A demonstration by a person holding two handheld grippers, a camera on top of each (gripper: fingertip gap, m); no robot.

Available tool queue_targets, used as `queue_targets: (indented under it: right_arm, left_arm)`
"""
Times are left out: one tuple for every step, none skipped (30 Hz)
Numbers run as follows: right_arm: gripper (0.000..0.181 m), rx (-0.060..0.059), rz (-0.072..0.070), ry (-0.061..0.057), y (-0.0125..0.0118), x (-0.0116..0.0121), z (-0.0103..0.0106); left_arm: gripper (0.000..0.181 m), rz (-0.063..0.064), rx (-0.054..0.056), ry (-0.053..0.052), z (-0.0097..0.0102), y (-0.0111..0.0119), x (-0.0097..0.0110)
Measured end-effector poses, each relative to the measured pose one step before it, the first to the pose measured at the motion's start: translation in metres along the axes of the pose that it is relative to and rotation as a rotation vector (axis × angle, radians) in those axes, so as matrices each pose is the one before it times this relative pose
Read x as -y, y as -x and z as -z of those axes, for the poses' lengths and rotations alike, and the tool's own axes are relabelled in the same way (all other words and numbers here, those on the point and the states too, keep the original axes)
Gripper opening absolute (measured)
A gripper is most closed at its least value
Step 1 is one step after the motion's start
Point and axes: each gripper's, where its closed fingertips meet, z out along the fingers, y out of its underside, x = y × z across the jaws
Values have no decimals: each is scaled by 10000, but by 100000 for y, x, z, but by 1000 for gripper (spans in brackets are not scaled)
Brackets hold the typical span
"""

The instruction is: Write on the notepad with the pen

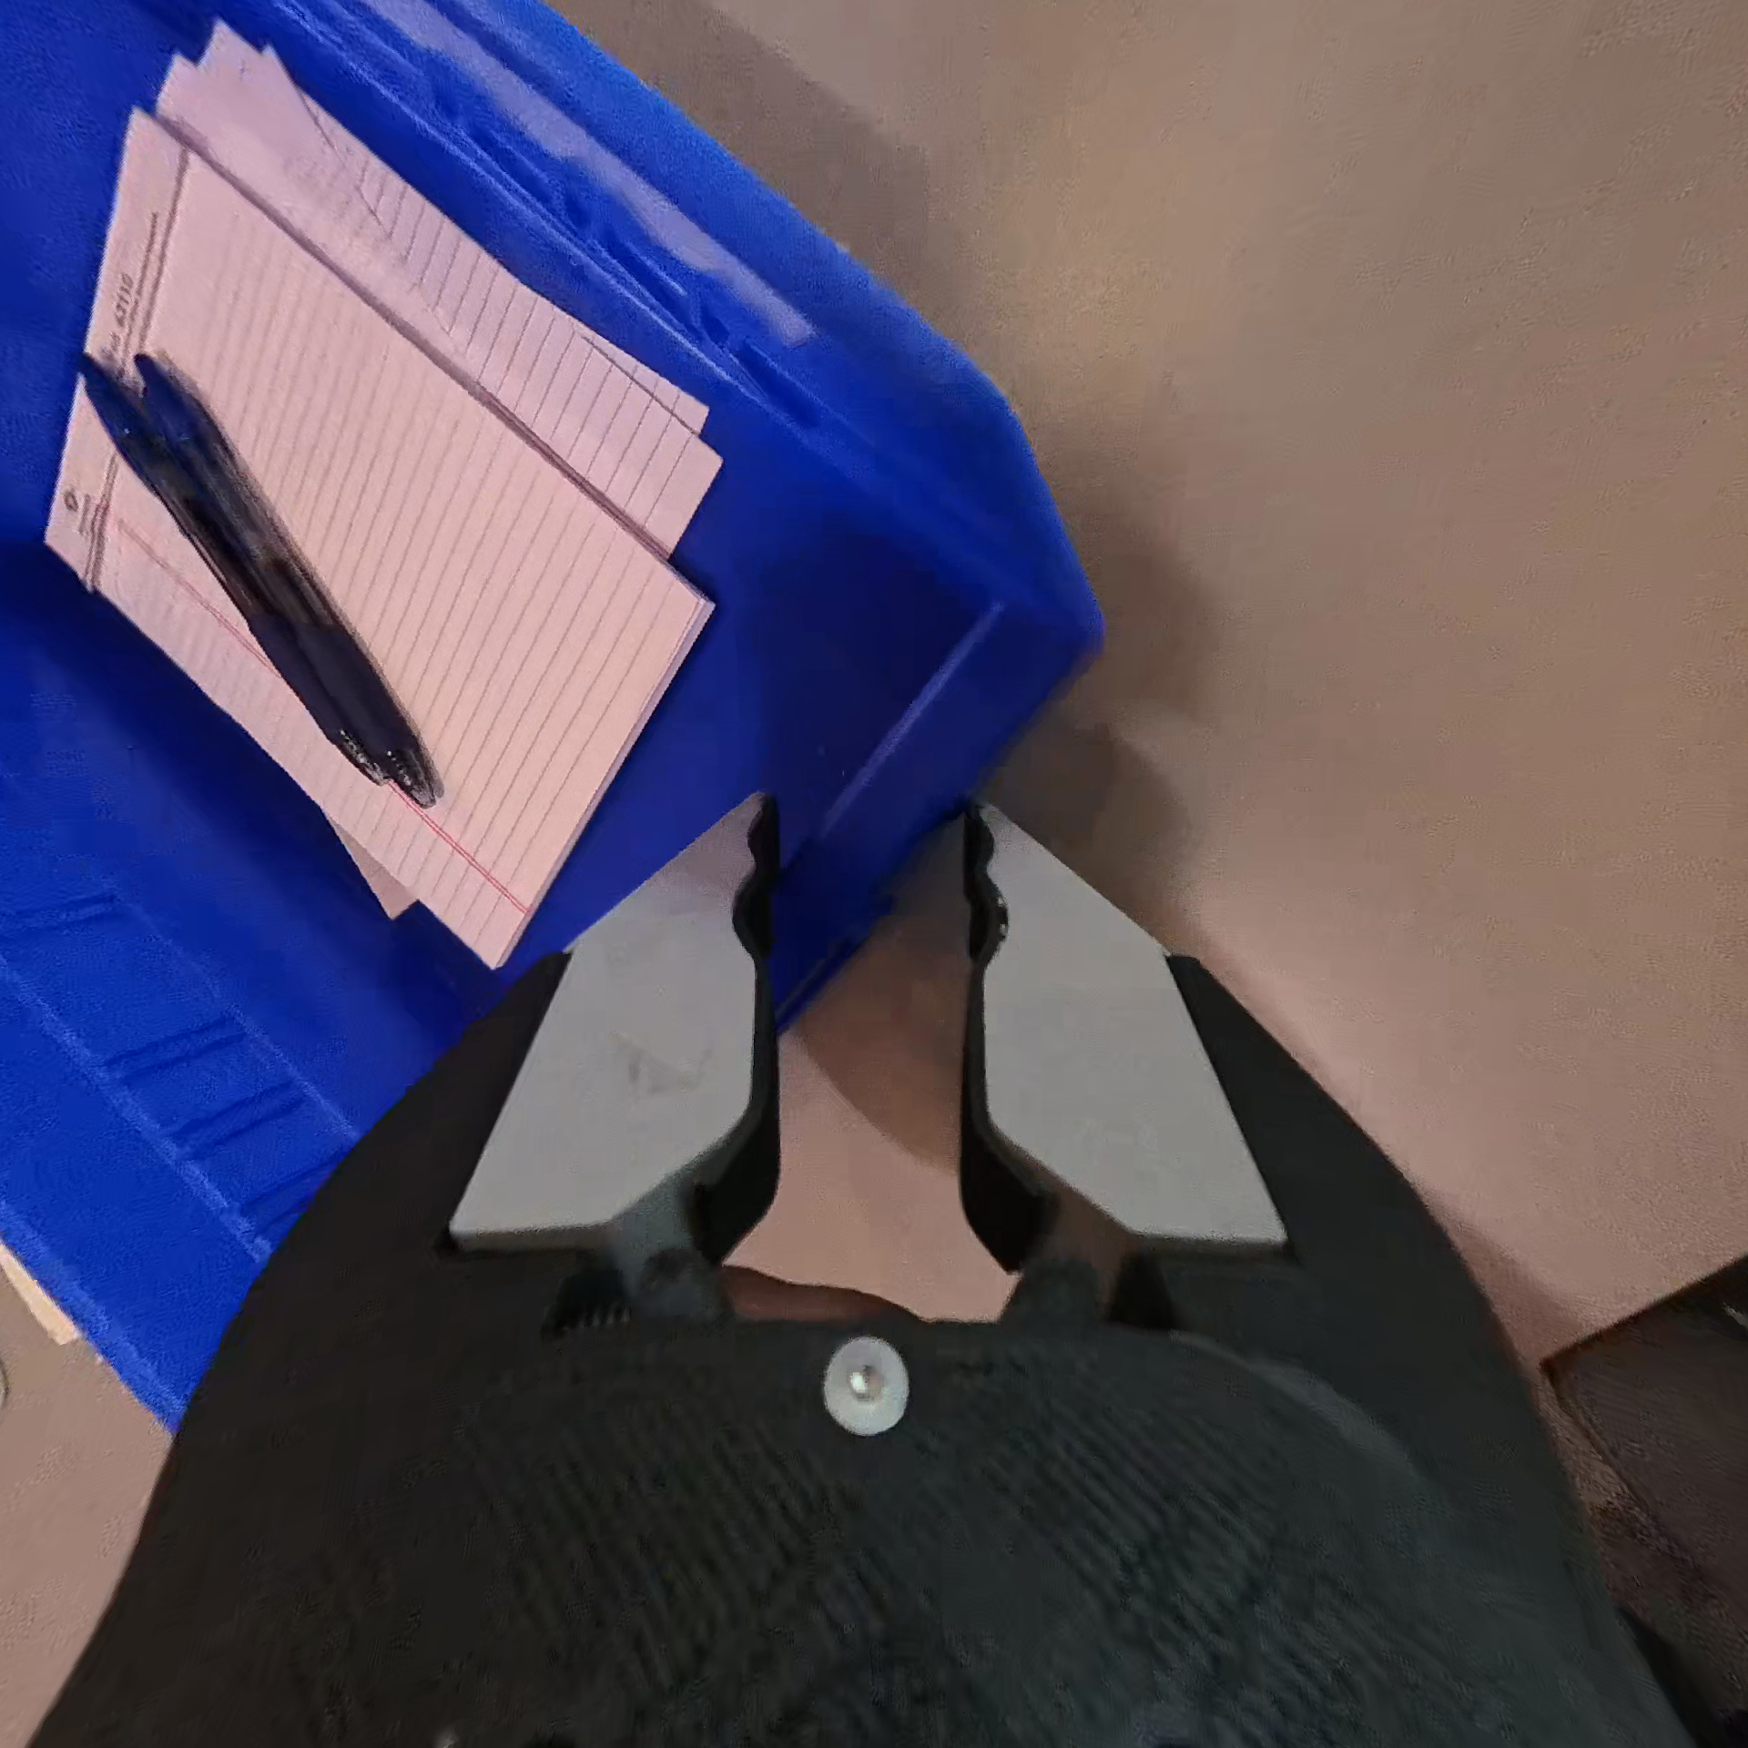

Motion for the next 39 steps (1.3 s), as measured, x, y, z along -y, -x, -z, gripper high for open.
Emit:
queue_targets:
  right_arm:
    - [28, -109, 76, 128, -958, -645, -189]
    - [29, 56, -22, 110, -687, -761, -22]
    - [28, 68, -65, 105, -668, -834, 191]
    - [25, -7, -99, 194, -807, -802, 367]
    - [25, -22, -64, 213, -800, -572, 499]
    - [28, -67, -15, 5, -785, -308, 548]
    - [28, -101, 7, -58, -748, -379, 512]
    - [25, -112, 31, 174, -709, -720, 435]
    - [26, -148, -9, 223, -651, -751, 363]
    - [27, -104, -24, 80, -396, -522, 333]
    - [27, -59, -28, 2, -189, -353, 305]
    - [28, -108, -38, 19, -165, -274, 269]
    - [28, -216, -38, -4, -254, -129, 223]
    - [27, -247, -51, -81, -267, 74, 161]
    - [27, -140, -79, -131, -74, 243, 79]
    - [27, 5, -83, -162, 180, 345, 1]
    - [27, 68, -55, -186, 328, 388, -53]
    - [27, 63, -8, -149, 381, 331, -108]
    - [27, 51, 53, -62, 388, 182, -154]
    - [27, 30, 116, 29, 363, 35, -186]
    - [27, -5, 168, 89, 318, -83, -189]
    - [27, -33, 205, 116, 253, -126, -180]
    - [27, -42, 220, 109, 210, -120, -125]
    - [27, -23, 203, 76, 191, -80, -78]
    - [27, -10, 154, 38, 156, -42, -39]
    - [26, -20, 92, -2, 70, 15, -8]
    - [26, -2, 27, -26, 31, 52, 13]
    - [26, 33, -35, -35, 14, 60, 14]
    - [26, 57, -79, -42, 6, 70, 8]
    - [26, 70, -103, -42, -12, 61, 8]
    - [26, 68, -117, -23, -29, 35, 0]
    - [26, 57, -117, -15, -55, 4, 0]
    - [26, 51, -102, -24, -36, 25, 13]
    - [26, 56, -86, -22, -30, 24, 18]
    - [26, 40, -76, -7, -33, -3, 9]
    - [26, 18, -64, -3, -38, 1, 5]
    - [26, 28, -50, -8, 17, 8, 9]
    - [26, 52, -48, -10, 79, 48, -7]
    - [26, 84, -46, -15, 164, 48, -12]
  left_arm:
    - [39, 12, 66, 109, 73, 186, -360]
    - [39, 23, 28, 19, 30, 111, -223]
    - [39, 60, -14, -83, -6, 45, -43]
    - [39, 81, -33, -105, -19, 3, 19]
    - [40, 51, -32, -109, -10, 8, 17]
    - [40, 31, -25, -121, -16, 19, 17]
    - [40, 67, -26, -131, -8, 22, 5]
    - [41, 111, -19, -119, 6, 34, -17]
    - [41, 154, 0, -94, 16, 52, -41]
    - [43, 221, -35, -64, 57, 6, -28]
    - [48, 413, -202, -69, 129, -189, 50]
    - [57, 366, -458, -4, 288, -402, 36]
    - [56, 321, -332, -119, 527, -108, 260]
    - [55, 252, -201, -378, 806, 151, 704]
    - [54, 213, -153, -558, 974, 317, 1111]
    - [53, 270, -44, -607, 1008, 622, 1357]
    - [51, 294, 143, -566, 863, 1052, 1467]
    - [49, 256, 454, -421, 539, 1629, 1364]
    - [47, 193, 746, -189, 61, 2137, 1071]
    - [46, 92, 729, 111, -461, 2104, 616]
    - [46, 36, 592, 318, -900, 1826, 251]
    - [46, 6, 389, 418, -1229, 1350, 14]
    - [47, -70, 103, 500, -1436, 752, -182]
    - [47, -105, 37, 579, -1494, 574, -351]
    - [48, -67, 139, 552, -1453, 717, -291]
    - [48, -63, 65, 443, -1312, 549, -182]
    - [48, -35, -107, 312, -1168, 287, -47]
    - [49, 45, -109, 209, -989, 283, 100]
    - [49, 97, -127, 138, -840, 223, 198]
    - [51, 120, -258, 92, -711, -46, 255]
    - [51, 119, -326, 122, -667, -211, 211]
    - [53, 89, -274, 221, -639, -183, 54]
    - [56, -9, -184, 262, -615, -102, -21]
    - [55, -64, -170, 218, -465, -132, -39]
    - [53, 47, -262, -140, -85, -193, 471]
    - [53, 41, -119, 95, -190, 25, 49]
    - [46, 10, -415, -4, -64, -373, 9]
    - [40, 122, -362, -94, -62, -346, -1]
    - [37, 2, -33, -152, 14, 160, 24]
